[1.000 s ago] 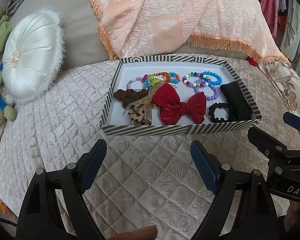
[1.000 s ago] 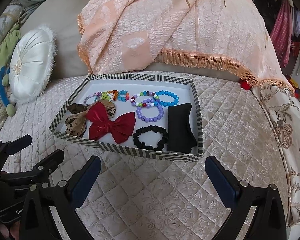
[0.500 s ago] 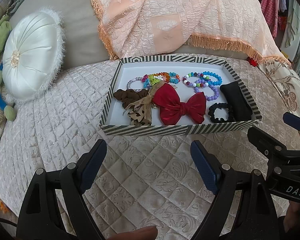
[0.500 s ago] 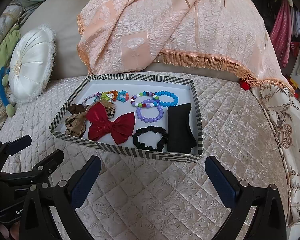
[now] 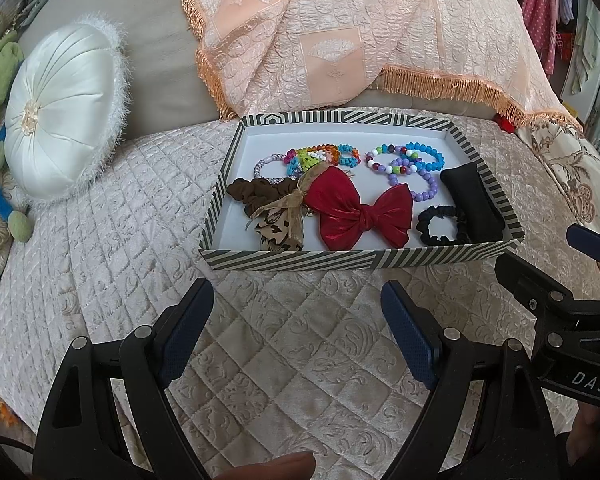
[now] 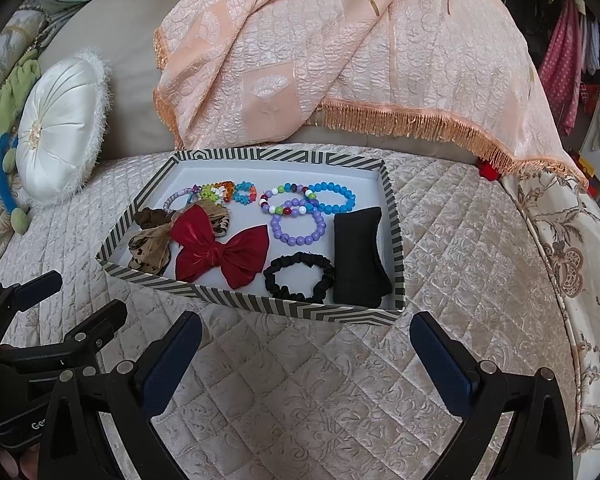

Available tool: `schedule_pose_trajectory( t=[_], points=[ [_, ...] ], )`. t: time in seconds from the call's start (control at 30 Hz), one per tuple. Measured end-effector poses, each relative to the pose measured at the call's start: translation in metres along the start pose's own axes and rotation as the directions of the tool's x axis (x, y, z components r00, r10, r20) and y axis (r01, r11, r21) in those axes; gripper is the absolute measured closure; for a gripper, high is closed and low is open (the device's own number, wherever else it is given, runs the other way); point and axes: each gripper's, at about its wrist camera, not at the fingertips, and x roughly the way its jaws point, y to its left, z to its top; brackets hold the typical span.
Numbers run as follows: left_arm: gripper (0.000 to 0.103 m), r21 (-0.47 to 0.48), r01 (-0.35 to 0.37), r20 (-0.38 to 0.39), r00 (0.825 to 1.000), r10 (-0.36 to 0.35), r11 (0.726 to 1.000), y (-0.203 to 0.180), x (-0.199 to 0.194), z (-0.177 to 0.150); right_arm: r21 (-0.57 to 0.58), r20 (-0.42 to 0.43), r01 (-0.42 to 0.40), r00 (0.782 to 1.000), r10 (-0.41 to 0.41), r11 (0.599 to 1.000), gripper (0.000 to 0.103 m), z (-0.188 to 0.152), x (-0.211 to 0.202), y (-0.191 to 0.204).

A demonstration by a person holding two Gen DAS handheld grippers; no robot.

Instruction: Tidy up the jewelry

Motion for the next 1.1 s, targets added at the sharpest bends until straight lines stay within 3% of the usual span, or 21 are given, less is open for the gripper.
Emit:
schedule_pose_trajectory(
  t=[1.1],
  points=[
    [0.017, -0.012, -0.003, -0.002, 1.0, 0.003, 1.0, 0.0025, 0.001, -0.0005, 0.006, -0.002, 0.029, 1.0, -0.029, 1.0, 0.0, 0.0001, -0.0011, -0.0033]
  ],
)
